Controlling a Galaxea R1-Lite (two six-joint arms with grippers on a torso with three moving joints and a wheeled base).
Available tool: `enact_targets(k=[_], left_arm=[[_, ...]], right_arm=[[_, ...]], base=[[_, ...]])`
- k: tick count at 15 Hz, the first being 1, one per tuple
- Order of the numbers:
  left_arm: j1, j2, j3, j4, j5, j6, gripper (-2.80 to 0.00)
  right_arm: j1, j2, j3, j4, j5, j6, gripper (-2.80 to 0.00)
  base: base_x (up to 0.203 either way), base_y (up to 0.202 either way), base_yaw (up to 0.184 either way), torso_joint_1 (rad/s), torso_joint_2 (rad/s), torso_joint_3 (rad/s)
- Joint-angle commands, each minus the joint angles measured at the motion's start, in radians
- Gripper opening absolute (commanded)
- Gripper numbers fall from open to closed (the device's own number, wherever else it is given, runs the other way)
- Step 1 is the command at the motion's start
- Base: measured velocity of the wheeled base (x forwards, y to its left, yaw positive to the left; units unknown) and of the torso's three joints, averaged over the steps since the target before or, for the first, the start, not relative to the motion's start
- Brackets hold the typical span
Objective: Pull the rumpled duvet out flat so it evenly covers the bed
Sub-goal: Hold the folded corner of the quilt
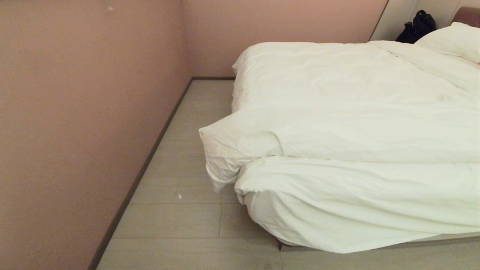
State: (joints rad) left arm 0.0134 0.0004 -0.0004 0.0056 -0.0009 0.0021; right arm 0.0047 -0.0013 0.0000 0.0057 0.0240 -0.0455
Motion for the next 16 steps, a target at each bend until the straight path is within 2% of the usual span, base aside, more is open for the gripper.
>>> enact_targets(k=[1,5,16], left_arm=[[0.000,0.000,0.000,0.001,0.001,-0.001,-2.80],[0.000,0.000,0.000,0.001,-0.001,0.001,-2.80],[0.000,0.000,0.000,0.001,-0.002,0.000,-2.80]], right_arm=[[0.001,0.001,0.000,0.000,0.001,0.000,-2.80],[0.000,0.001,0.000,0.000,0.001,-0.002,-2.80],[0.000,0.001,0.000,0.000,0.001,0.001,-2.80]], base=[[0.203,0.000,-0.001,-0.003,0.00,0.002],[0.175,0.000,0.002,0.003,0.00,0.002],[0.000,0.000,0.000,0.000,0.00,0.000]])
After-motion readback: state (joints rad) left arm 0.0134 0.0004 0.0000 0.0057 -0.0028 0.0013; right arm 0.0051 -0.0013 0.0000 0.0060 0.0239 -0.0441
